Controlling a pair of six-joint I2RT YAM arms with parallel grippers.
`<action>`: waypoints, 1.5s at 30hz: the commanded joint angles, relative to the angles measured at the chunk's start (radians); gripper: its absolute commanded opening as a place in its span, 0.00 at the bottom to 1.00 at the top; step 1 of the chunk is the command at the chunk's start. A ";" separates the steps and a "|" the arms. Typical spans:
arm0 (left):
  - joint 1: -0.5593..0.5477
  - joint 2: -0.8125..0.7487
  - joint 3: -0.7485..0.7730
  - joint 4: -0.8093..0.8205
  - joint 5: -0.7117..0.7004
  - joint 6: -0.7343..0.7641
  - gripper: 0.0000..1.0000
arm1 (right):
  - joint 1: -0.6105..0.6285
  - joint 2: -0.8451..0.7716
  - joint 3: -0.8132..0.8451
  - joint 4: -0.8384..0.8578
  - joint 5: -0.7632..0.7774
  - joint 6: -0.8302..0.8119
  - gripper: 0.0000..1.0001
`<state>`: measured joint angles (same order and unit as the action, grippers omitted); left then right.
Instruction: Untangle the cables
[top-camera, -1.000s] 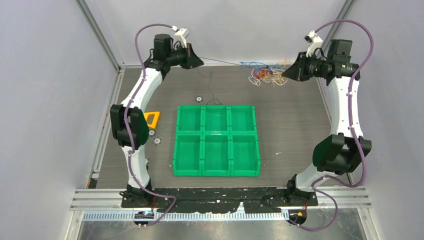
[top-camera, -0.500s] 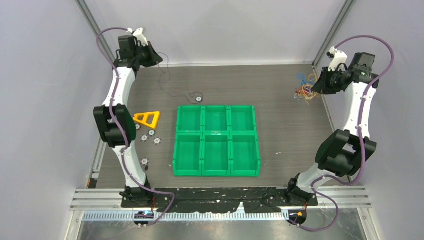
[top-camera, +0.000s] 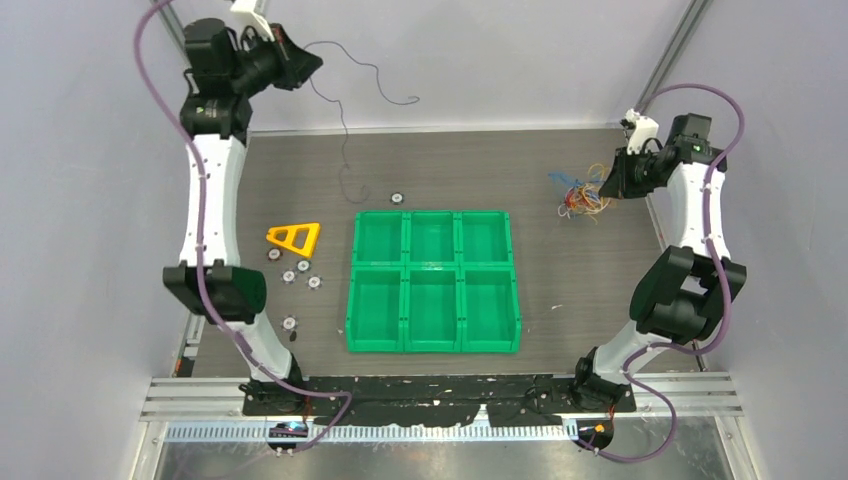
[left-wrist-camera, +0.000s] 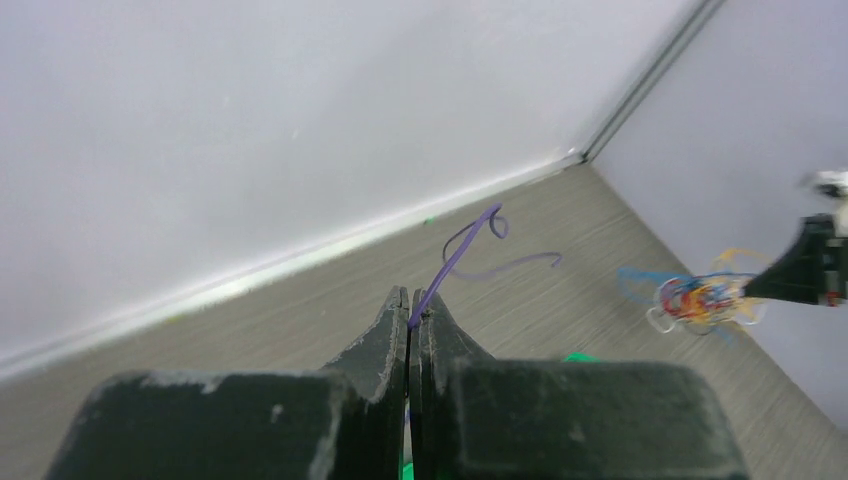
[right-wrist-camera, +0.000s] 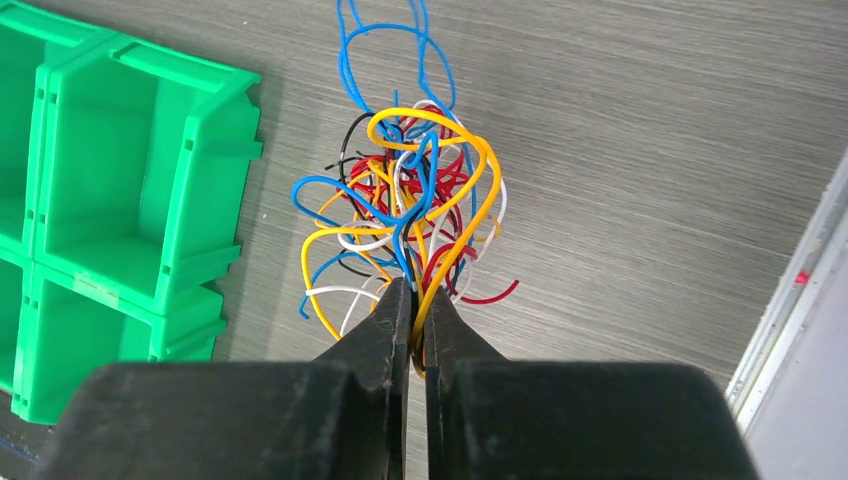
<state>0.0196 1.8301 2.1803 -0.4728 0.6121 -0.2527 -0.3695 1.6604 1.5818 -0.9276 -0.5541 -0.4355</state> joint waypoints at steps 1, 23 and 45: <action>0.004 -0.142 0.042 -0.005 0.112 -0.034 0.00 | 0.027 0.004 -0.008 0.060 -0.006 0.000 0.05; -0.010 -0.354 -0.192 0.337 0.247 -0.350 0.00 | 0.074 0.001 0.006 0.070 -0.027 0.012 0.05; -0.121 -0.507 -0.683 0.049 0.110 -0.064 0.00 | 0.067 -0.008 0.002 0.052 -0.023 -0.023 0.05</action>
<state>-0.0586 1.3617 1.5375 -0.3393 0.8448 -0.4011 -0.3000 1.6836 1.5681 -0.8886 -0.5594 -0.4503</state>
